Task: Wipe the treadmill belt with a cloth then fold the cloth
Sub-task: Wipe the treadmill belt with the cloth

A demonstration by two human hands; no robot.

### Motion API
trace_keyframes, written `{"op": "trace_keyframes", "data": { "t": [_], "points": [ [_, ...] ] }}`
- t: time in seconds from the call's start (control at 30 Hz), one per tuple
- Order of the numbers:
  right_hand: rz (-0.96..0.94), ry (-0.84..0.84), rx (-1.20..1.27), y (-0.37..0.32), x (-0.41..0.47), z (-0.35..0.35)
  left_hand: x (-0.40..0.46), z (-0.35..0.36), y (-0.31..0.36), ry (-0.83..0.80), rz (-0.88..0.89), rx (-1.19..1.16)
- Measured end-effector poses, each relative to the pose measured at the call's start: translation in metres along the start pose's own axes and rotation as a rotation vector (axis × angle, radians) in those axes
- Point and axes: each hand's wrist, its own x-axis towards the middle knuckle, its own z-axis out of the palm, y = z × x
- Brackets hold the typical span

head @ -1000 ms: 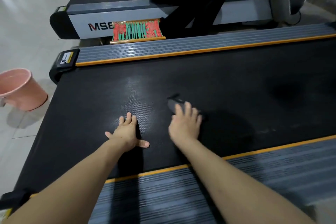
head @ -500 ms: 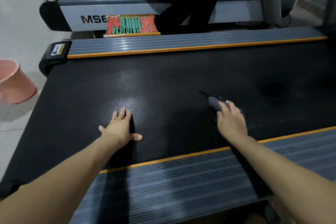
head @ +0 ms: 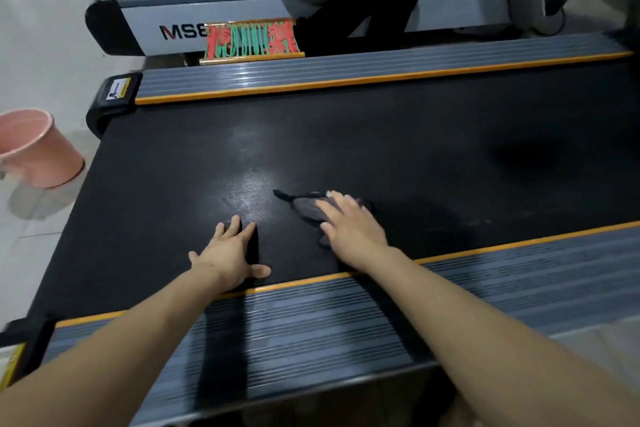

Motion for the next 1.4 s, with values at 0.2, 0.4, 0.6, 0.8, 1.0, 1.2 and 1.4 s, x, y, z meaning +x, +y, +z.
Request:
{"op": "trace_keyframes", "data": {
  "t": [0.2,0.4,0.6,0.8,1.0,1.2,1.4],
  "points": [
    [0.392,0.104,0.033,0.132,-0.034,-0.038,0.000,0.003,0.004,0.020,-0.001,0.024],
    [0.539,0.087,0.068,0.059,-0.012,-0.021,-0.001,0.002,0.004,0.010,0.006,0.029],
    [0.118,-0.010,0.151,-0.090,-0.008,0.024,-0.001,0.001,-0.011,0.002,0.053,0.033],
    [0.026,-0.002,0.078,0.010,-0.015,-0.009,-0.011,0.003,-0.006,-0.053,0.008,0.030],
    [0.325,0.051,0.115,0.099,-0.035,-0.036,-0.014,0.006,-0.004,-0.051,0.003,0.027],
    [0.196,0.008,0.098,0.010,-0.031,-0.010,-0.018,0.005,-0.004,-0.024,0.018,-0.020],
    [-0.085,-0.184,0.192,-0.062,-0.031,0.002,-0.039,0.013,-0.011,0.098,-0.042,-0.028]
  ]
}}
